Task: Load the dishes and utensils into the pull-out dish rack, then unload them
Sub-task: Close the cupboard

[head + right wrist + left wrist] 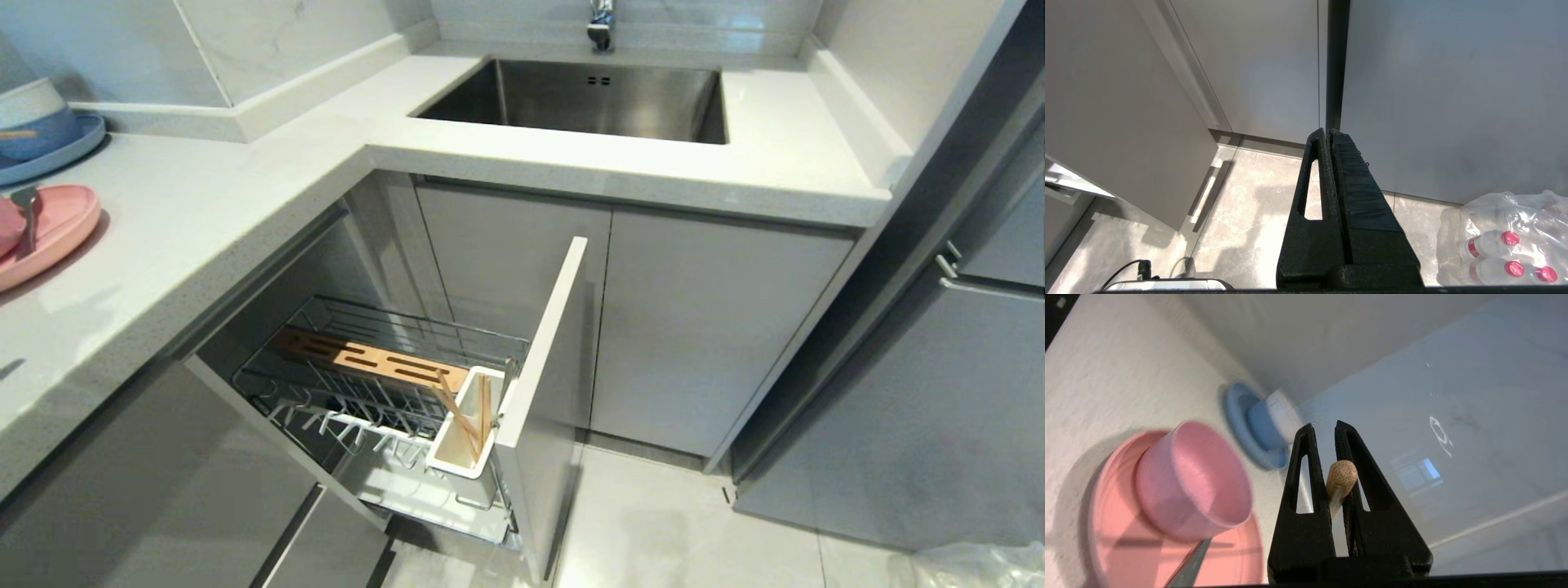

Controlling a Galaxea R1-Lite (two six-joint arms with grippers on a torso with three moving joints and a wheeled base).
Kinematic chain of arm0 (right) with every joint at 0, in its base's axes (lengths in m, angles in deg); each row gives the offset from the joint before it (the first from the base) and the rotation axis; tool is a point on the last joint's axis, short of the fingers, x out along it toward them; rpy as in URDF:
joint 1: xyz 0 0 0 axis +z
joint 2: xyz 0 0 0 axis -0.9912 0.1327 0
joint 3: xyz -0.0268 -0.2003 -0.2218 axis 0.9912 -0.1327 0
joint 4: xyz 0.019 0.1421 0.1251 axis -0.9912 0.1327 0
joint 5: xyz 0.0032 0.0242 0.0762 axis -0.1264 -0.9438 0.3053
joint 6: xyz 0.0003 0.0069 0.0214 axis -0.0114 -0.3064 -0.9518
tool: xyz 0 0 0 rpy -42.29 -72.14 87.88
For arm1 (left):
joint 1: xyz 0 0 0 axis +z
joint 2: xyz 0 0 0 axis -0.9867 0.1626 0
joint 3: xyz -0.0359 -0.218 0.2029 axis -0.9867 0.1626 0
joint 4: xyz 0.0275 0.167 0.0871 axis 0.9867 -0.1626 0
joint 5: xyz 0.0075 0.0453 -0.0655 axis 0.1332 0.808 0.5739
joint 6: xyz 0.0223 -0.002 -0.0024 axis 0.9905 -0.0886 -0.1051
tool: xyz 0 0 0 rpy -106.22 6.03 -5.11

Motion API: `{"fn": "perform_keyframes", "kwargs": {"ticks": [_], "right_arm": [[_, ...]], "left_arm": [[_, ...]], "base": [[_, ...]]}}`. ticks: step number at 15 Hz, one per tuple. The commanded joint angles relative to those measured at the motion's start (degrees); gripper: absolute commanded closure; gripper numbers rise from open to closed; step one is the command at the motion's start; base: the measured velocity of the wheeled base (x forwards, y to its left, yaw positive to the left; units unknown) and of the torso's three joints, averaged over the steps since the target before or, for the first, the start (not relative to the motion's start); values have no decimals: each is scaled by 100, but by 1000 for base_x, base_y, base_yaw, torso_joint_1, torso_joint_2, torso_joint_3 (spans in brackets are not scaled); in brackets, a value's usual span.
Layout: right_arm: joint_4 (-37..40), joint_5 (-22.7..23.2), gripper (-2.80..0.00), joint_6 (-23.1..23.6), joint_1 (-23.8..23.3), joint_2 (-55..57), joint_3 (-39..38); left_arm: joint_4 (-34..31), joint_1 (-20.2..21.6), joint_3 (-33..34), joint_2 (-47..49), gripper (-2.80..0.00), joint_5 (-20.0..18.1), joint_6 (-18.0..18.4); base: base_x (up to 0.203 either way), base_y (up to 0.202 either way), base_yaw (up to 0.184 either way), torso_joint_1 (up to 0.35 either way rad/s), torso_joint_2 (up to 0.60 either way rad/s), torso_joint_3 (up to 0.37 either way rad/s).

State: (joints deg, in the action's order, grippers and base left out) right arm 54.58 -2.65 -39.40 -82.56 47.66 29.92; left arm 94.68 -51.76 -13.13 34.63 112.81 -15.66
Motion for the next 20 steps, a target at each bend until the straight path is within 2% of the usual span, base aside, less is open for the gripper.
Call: {"fn": "perform_keyframes", "kwargs": {"ticks": [1,3,4,6,10,11,14,16,19,20], "right_arm": [[-1,0,0,-3,1,0,-9],[-1,0,0,-3,1,0,-9],[-1,0,0,-3,1,0,-9],[-1,0,0,-3,1,0,-9],[-1,0,0,-3,1,0,-9],[-1,0,0,-3,1,0,-9],[-1,0,0,-3,1,0,-9],[-1,0,0,-3,1,0,-9],[-1,0,0,-3,1,0,-9],[-1,0,0,-3,1,0,-9]], "left_arm": [[-273,14,11,253,0,-1,-250],[-1010,-8,8,413,0,-275,-840],[-1175,-6,14,478,0,-444,-1057],[-1249,10,17,577,0,-588,-1164],[-1253,14,35,644,0,-614,-1238],[-1262,43,41,656,0,-675,-1397],[-1193,274,23,559,0,-759,-1498],[-1186,384,10,447,0,-770,-1731],[-1185,426,4,393,0,-823,-1779],[-1187,426,-2,402,0,-1035,-1797]], "base": [[0,0,0,0,0,0],[0,0,0,0,0,0],[0,0,0,0,0,0],[0,0,0,0,0,0],[0,0,0,0,0,0],[0,0,0,0,0,0],[0,0,0,12,1,1],[0,0,0,0,0,0],[0,0,0,0,0,0],[0,0,0,0,0,0]]}}
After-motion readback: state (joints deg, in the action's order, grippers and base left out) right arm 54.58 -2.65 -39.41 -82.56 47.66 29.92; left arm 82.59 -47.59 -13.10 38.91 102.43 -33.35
